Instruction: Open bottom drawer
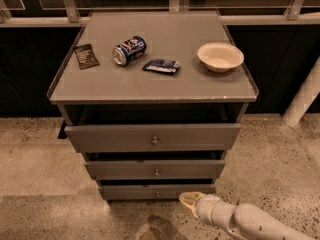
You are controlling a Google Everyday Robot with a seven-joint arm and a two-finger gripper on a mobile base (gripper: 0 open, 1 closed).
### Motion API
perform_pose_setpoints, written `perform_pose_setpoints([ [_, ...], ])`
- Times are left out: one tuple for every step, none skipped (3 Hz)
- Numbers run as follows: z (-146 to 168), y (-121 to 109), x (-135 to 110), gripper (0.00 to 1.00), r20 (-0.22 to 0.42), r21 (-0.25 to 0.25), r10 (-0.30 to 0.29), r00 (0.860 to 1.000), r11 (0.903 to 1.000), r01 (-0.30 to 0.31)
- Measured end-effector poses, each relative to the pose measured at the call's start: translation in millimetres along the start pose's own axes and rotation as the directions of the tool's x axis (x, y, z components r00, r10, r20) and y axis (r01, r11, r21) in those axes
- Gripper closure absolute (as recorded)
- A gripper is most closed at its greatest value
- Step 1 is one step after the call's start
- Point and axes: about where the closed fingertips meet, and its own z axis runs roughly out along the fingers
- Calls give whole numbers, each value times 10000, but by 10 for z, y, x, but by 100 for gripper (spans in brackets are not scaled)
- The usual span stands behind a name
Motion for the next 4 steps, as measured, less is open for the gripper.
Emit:
perform_pose_setpoints([
  [-1, -191, 48, 100, -107, 794, 85, 9999, 9968, -76],
  [-1, -191, 48, 100, -107, 794, 85, 9999, 9968, -76],
  [181, -226, 246, 100, -4, 1074, 390, 9992, 9935, -387],
  [442, -336, 561, 100, 20, 1529, 891, 9960, 9843, -884],
])
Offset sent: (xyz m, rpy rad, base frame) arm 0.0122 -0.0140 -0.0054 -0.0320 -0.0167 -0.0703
